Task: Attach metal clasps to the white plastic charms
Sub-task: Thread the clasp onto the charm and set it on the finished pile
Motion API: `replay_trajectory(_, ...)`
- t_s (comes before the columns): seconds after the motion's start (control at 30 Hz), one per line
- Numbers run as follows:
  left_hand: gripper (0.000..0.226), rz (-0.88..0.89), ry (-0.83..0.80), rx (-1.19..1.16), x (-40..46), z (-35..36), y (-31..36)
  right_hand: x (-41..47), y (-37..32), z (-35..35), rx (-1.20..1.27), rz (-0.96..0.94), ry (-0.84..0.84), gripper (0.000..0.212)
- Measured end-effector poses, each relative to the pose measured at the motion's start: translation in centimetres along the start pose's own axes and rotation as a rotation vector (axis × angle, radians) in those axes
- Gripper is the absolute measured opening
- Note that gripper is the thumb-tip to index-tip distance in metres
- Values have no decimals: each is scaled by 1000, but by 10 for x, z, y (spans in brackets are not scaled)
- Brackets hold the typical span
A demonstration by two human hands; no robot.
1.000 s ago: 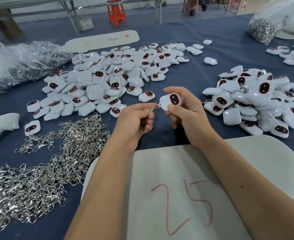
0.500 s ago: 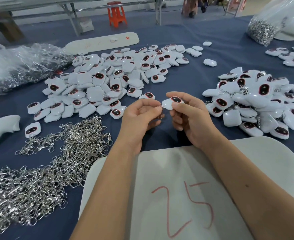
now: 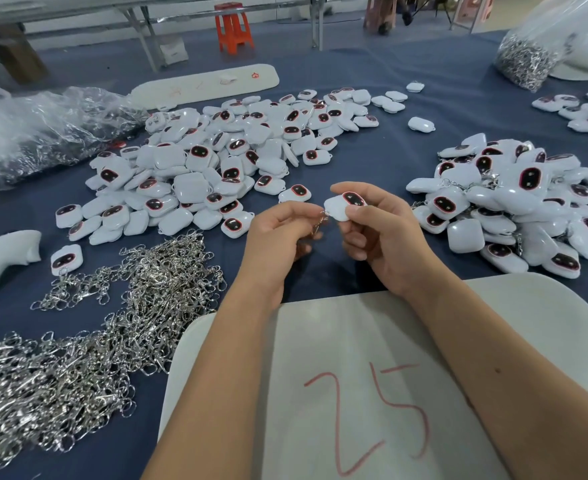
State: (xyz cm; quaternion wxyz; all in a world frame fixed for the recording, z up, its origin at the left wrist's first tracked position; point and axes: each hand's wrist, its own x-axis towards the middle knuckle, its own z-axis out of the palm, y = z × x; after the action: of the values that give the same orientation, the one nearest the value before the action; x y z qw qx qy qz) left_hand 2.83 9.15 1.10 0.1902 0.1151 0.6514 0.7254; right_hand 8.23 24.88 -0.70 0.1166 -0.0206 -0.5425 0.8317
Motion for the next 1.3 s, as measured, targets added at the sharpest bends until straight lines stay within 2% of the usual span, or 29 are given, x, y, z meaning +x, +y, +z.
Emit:
replay_trajectory(0.1, 32, 20, -43, -8, -1, 4, 0, 0, 0, -1, 10, -5, 17, 37)
replay_trajectory(0.2, 16, 56, 2, 5, -1, 6, -3, -1, 1, -1, 5, -13, 16, 37)
replay_trajectory(0.3, 16, 104, 65, 34, 2, 8, -6, -1, 1, -1, -14, -19, 24, 35)
replay_trajectory(0.37, 18, 189, 141, 188, 4, 8, -8, -2, 1, 0, -39, -35, 36, 32)
replay_trajectory(0.5, 12, 486, 257, 721, 2, 6, -9, -4, 3, 3, -146, -72, 51, 26)
replay_trajectory(0.57, 11, 589, 266, 886, 2, 8, -10, -5, 4, 3, -171, -83, 46, 24)
replay_trajectory(0.63, 11, 614, 273, 961, 2, 12, -11, -5, 3, 3, -169, -92, 54, 24)
replay_trajectory(0.7, 10, 591, 280, 908, 3, 14, -12, -4, 3, 2, -138, -97, 89, 25)
replay_trajectory(0.8, 6, 496, 267, 651, 2, 14, -13, -2, 2, 2, -92, -113, 178, 29)
replay_trajectory(0.93, 13, 317, 249, 422, 6, 18, -12, -2, 1, 3, -75, -180, 327, 30)
replay_trajectory(1.03, 16, 177, 221, 256, 11, 34, -10, 0, 0, 3, -111, -273, 554, 23)
replay_trajectory(1.13, 20, 83, 136, 91, 19, 61, -3, 0, -6, -1, -234, -448, 873, 22)
replay_trajectory(1.23, 14, 98, 55, 9, 34, 86, 11, -1, -16, -10, -235, -618, 1057, 30)
replay_trajectory(1.3, 11, 143, 53, 66, 43, 95, 16, 0, -20, -15, -308, -661, 1121, 45)
